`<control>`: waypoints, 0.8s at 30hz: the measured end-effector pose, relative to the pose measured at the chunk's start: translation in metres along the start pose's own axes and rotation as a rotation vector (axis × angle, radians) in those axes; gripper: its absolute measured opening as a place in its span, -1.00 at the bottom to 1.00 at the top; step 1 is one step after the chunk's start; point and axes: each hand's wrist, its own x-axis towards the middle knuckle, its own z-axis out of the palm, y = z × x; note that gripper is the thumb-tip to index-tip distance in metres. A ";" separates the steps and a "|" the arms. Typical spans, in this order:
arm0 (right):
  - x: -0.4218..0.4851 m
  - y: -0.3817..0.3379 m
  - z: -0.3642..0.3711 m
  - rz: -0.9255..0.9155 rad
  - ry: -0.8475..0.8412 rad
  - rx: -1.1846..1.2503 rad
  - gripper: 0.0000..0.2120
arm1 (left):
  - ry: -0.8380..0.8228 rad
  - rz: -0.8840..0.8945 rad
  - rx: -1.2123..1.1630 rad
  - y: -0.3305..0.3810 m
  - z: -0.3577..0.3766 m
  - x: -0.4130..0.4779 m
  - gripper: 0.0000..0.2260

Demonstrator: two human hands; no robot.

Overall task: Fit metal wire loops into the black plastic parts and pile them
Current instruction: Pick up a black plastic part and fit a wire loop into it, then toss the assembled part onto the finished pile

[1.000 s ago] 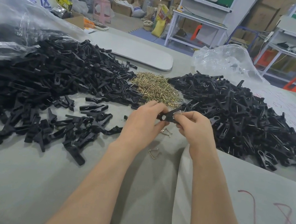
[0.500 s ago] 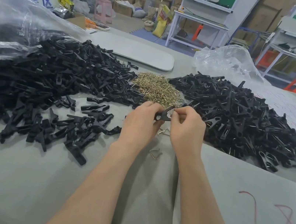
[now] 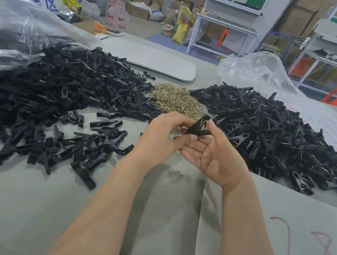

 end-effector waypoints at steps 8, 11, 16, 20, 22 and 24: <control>0.001 0.003 -0.001 -0.050 0.017 0.065 -0.54 | -0.035 0.016 -0.025 0.005 0.000 0.000 -0.80; 0.003 0.006 0.000 -0.075 0.021 0.085 -0.50 | -0.047 0.026 -0.049 0.005 -0.001 -0.001 -0.76; 0.002 0.007 -0.002 -0.101 -0.032 0.118 -0.57 | -0.072 0.014 -0.103 0.005 -0.001 -0.001 -0.73; 0.004 0.009 0.000 -0.100 0.005 0.127 -0.52 | -0.061 -0.001 -0.086 0.004 0.001 -0.001 -0.75; 0.006 0.009 0.002 -0.094 0.018 0.122 -0.54 | -0.058 -0.002 -0.095 0.004 0.002 -0.001 -0.77; 0.006 0.011 0.003 -0.078 0.020 0.136 -0.56 | -0.051 -0.015 -0.118 0.003 0.002 -0.001 -0.77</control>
